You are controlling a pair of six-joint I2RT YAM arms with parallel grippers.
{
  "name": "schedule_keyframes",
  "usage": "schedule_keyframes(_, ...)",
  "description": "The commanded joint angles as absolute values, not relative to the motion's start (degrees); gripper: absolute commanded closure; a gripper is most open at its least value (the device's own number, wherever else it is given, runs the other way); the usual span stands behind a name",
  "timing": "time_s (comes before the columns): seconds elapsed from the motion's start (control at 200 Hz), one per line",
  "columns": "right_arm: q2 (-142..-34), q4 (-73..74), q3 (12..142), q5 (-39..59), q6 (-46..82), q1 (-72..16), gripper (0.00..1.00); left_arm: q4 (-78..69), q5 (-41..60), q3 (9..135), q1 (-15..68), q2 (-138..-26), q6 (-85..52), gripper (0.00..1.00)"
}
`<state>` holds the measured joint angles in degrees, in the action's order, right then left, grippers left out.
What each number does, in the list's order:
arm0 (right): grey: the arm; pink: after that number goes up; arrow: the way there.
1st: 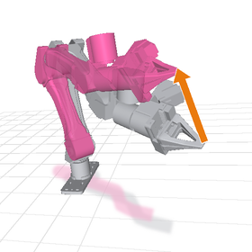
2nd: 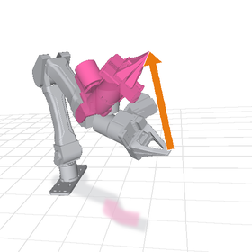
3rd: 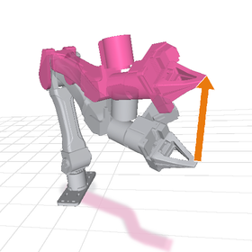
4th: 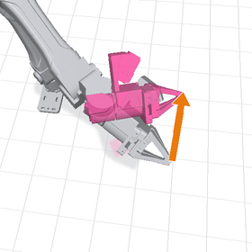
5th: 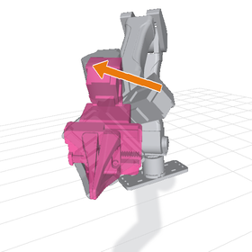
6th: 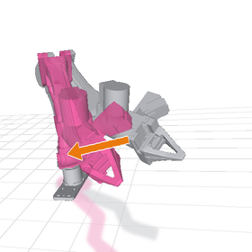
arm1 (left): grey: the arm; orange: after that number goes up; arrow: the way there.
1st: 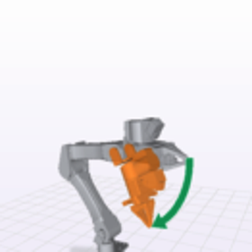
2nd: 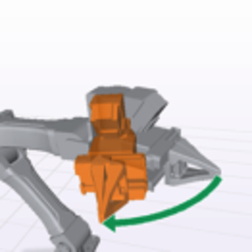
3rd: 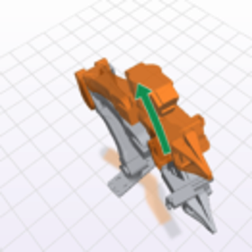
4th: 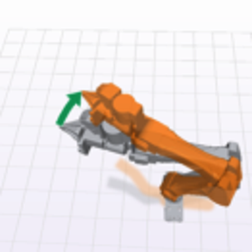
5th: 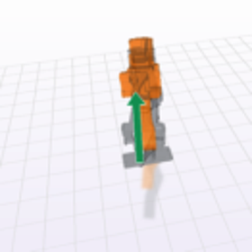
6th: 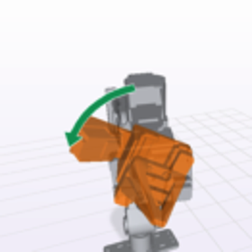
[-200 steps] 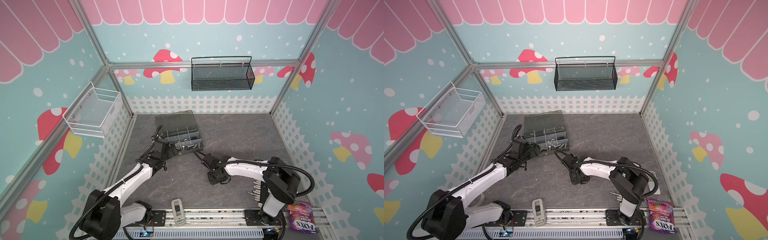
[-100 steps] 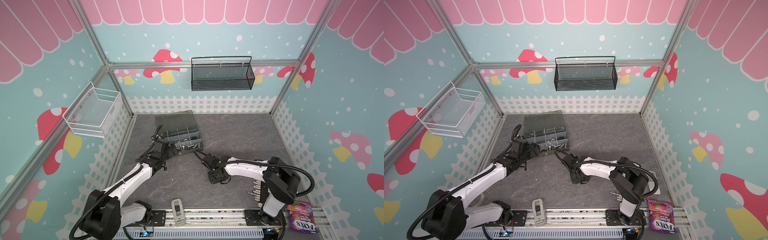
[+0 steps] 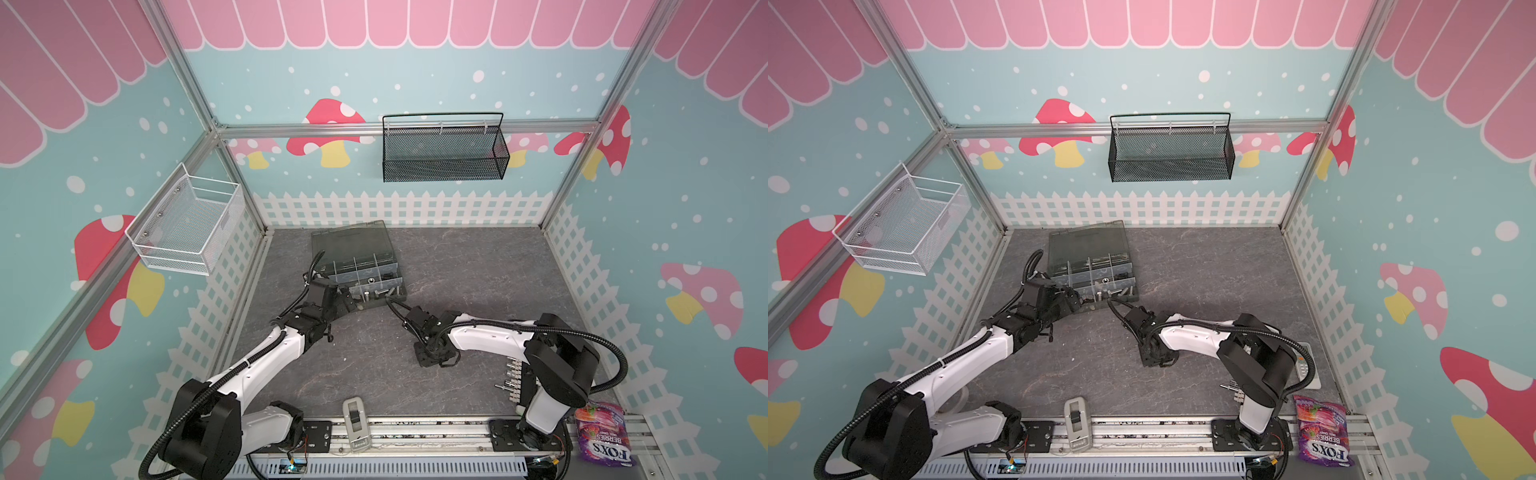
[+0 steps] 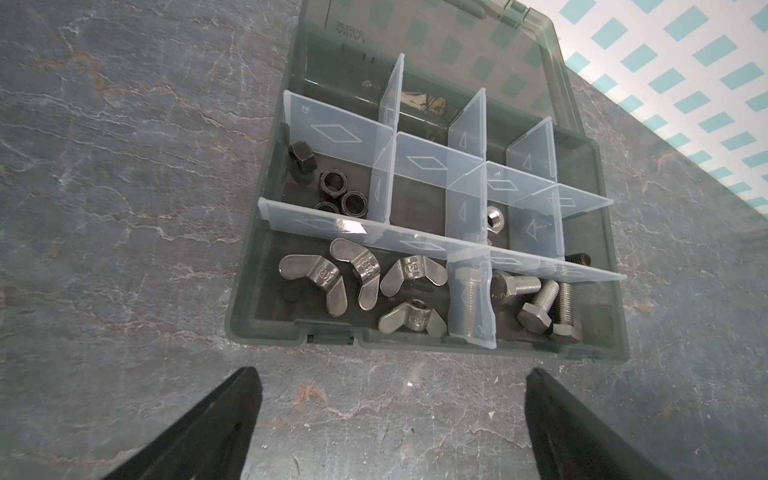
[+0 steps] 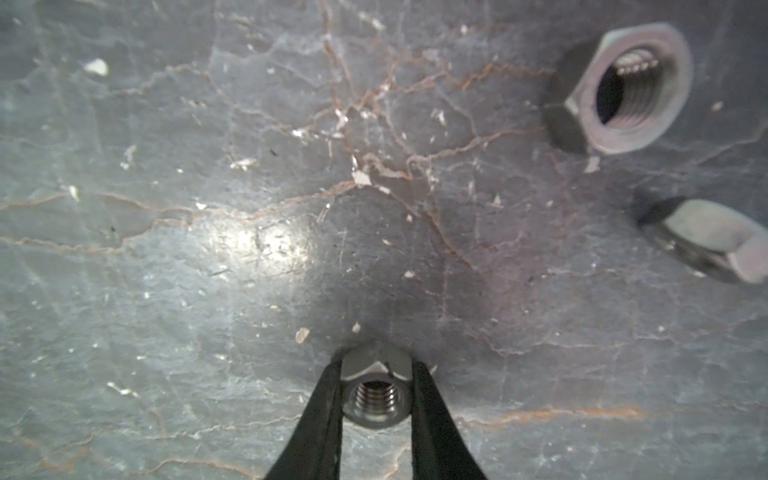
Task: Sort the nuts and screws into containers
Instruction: 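Carry the small silver nut with the right gripper over the organizer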
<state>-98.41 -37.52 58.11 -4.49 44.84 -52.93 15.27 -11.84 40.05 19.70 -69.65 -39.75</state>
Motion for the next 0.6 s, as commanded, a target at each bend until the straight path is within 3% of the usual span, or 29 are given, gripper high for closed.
schedule_keyframes(0.0,-98.34,-37.52,59.86,-5.7,44.38,-53.1,0.9,14.77,-12.12,39.21,19.18,-68.6,-40.81,0.0)
schedule_keyframes(0.225,-98.48,-37.56,66.59,-10.03,42.39,-53.15,0.9,14.68,-12.31,39.2,18.98,-68.64,-40.89,0.0)
schedule_keyframes(0.59,-108.29,-35.02,88.23,-15.95,32.48,-51.88,0.9,14.87,-12.92,38.32,18.81,-67.07,-40.98,0.0)
